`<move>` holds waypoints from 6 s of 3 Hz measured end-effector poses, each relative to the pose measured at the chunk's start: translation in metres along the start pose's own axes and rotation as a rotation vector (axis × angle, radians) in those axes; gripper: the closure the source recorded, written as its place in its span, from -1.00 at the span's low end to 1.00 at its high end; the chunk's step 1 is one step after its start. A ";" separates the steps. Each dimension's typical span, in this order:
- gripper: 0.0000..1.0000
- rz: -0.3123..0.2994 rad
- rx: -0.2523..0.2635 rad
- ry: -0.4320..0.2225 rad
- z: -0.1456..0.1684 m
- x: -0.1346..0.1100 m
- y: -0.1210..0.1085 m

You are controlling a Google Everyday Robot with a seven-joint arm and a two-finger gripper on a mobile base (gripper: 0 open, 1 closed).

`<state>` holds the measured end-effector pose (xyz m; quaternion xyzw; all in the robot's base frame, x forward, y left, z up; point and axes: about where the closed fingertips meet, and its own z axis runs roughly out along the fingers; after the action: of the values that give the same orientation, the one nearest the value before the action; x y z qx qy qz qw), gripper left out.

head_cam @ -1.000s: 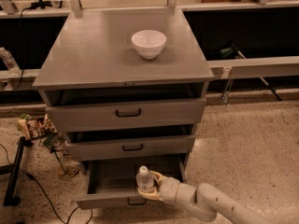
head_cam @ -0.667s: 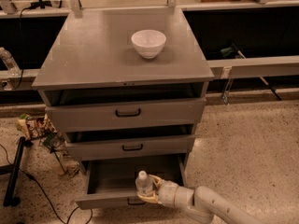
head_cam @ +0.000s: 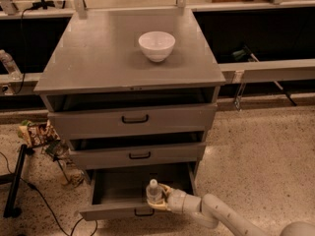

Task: Place blue plastic bottle into bottom drawer

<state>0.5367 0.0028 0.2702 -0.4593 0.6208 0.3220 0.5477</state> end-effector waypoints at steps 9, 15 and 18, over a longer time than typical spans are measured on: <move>1.00 -0.002 -0.001 -0.004 0.003 0.006 -0.009; 1.00 -0.022 -0.004 -0.014 0.010 -0.002 -0.014; 1.00 -0.300 0.002 -0.113 0.005 -0.126 -0.083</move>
Offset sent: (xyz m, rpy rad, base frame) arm 0.1127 -0.0596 -0.0586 -0.0557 -0.0845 -0.0602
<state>0.6125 0.0038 0.4004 -0.5277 0.5137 0.2611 0.6241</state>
